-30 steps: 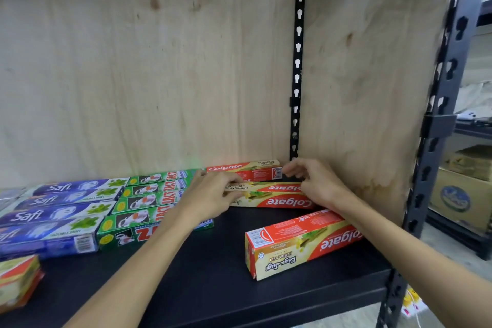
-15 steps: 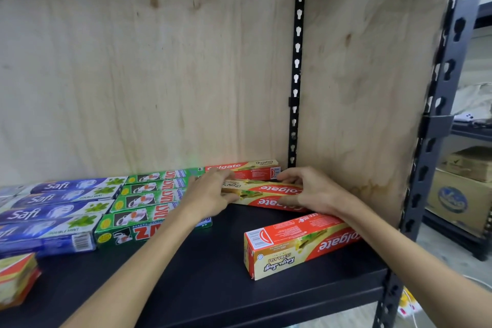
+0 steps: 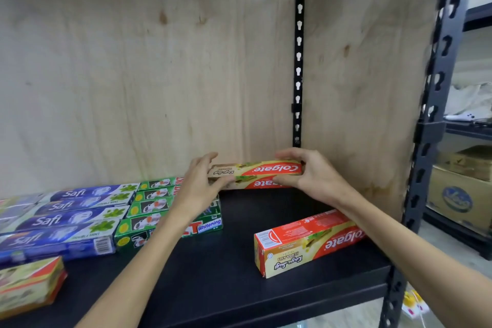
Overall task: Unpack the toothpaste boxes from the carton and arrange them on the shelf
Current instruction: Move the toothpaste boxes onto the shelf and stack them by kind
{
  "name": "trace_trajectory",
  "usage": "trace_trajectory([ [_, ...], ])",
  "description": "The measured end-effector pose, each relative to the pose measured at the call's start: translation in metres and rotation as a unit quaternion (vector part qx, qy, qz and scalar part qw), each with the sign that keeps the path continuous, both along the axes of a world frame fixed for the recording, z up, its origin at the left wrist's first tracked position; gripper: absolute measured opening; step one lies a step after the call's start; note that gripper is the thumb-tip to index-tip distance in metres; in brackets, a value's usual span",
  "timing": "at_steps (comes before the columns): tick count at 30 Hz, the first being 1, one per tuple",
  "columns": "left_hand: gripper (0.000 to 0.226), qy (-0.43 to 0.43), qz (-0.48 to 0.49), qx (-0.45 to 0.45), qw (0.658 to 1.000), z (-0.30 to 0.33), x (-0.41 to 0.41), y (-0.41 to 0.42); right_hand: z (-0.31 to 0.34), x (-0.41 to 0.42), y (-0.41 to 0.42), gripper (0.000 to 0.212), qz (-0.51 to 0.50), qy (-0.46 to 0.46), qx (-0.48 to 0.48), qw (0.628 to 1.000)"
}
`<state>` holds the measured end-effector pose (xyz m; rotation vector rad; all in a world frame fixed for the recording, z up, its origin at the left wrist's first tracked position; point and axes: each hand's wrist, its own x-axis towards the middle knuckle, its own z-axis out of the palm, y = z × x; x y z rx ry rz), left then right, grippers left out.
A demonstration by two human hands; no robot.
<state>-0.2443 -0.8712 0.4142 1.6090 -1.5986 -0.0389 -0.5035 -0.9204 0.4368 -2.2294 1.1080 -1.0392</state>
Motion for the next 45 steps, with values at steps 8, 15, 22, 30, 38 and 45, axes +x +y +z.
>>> trace_trajectory([
  [8, 0.051, 0.043, 0.057, -0.017, 0.997, 0.008, 0.052, 0.041, -0.005, 0.072, 0.021, 0.062, 0.012, -0.008, 0.047, 0.999],
  [15, 0.034, -0.013, 0.154, -0.060, 0.986, -0.019, 0.070, 0.071, -0.015, 0.143, 0.061, 0.066, -0.031, -0.027, 0.041, 0.998],
  [22, 0.031, -0.005, 0.078, -0.065, 0.995, -0.043, 0.049, 0.105, -0.019, 0.167, 0.088, 0.048, -0.039, -0.071, 0.066, 0.995],
  [30, 0.072, -0.035, 0.142, 0.074, 0.987, -0.017, 0.058, 0.130, -0.024, 0.167, 0.099, 0.036, 0.108, -0.063, 0.190, 0.974],
  [38, 0.074, 0.029, 0.017, 0.167, 0.985, 0.003, 0.098, 0.130, -0.008, 0.149, 0.058, 0.054, 0.044, 0.115, -0.040, 0.992],
  [45, 0.047, 0.075, -0.036, 0.132, 0.988, 0.000, 0.111, 0.118, -0.002, 0.126, 0.015, 0.063, 0.073, 0.254, -0.035, 0.964],
])
